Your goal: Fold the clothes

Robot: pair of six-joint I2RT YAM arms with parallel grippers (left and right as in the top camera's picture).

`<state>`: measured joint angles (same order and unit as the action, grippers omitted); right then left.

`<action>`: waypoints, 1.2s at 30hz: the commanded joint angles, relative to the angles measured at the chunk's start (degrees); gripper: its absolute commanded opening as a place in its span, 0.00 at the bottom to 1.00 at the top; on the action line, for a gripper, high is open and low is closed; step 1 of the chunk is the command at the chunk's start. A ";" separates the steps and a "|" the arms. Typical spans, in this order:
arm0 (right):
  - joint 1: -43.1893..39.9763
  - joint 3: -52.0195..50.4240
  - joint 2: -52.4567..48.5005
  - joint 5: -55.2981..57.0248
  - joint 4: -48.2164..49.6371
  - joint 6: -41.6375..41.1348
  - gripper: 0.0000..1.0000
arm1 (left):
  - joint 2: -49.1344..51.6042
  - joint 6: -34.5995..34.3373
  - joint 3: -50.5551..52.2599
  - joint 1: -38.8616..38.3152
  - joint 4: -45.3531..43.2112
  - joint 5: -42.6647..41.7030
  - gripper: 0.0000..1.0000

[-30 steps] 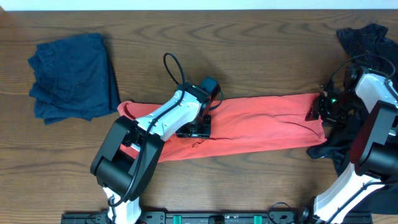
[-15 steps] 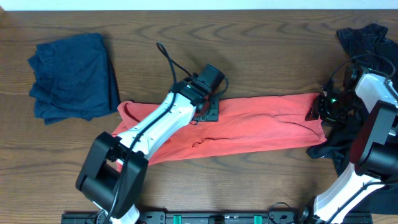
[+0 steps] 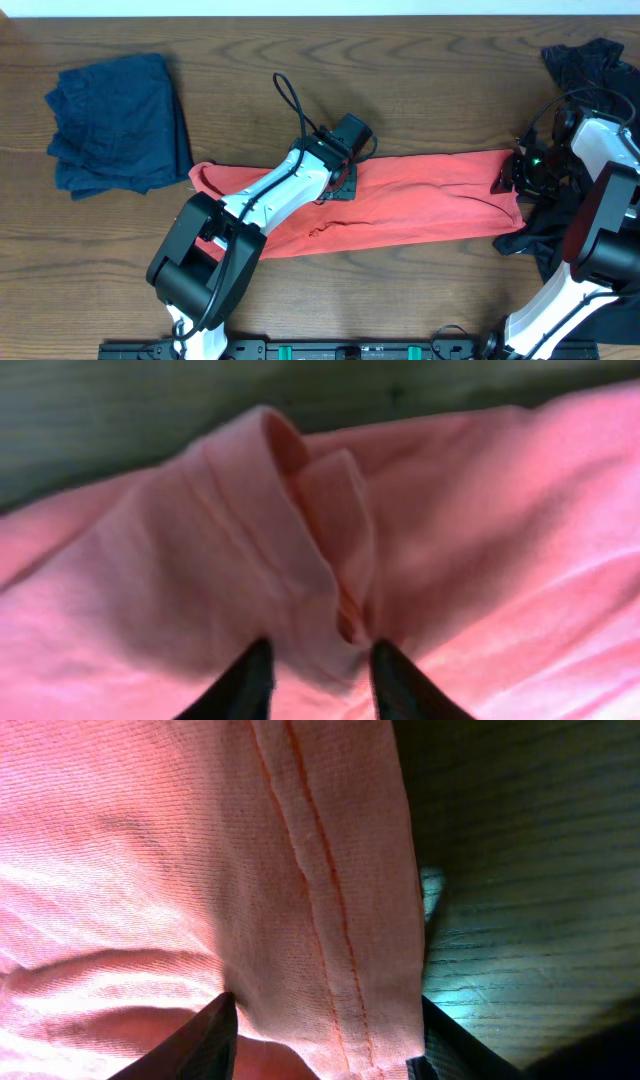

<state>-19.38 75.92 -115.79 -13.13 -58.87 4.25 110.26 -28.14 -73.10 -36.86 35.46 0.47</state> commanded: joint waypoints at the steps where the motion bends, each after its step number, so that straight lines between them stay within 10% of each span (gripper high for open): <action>1: 0.44 -0.46 -0.81 -0.87 -0.09 0.74 0.51 | 0.13 0.02 -0.26 0.17 -0.02 4.13 0.27; 6: 0.63 -0.46 -0.81 -0.87 -0.11 0.74 0.51 | 0.13 0.00 -0.26 0.17 0.02 4.09 0.06; 27: 0.63 -0.46 -0.81 -0.85 -0.26 0.74 0.52 | -8.41 5.60 0.52 -2.97 4.24 -5.92 0.06; 36: 0.70 -0.46 -0.81 -0.85 -0.28 0.74 0.53 | -7.10 9.05 0.00 -4.76 5.40 -5.11 0.42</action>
<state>-19.35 75.90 -115.79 -13.30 -59.07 4.25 103.96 -21.82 -73.19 -42.17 40.18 -5.82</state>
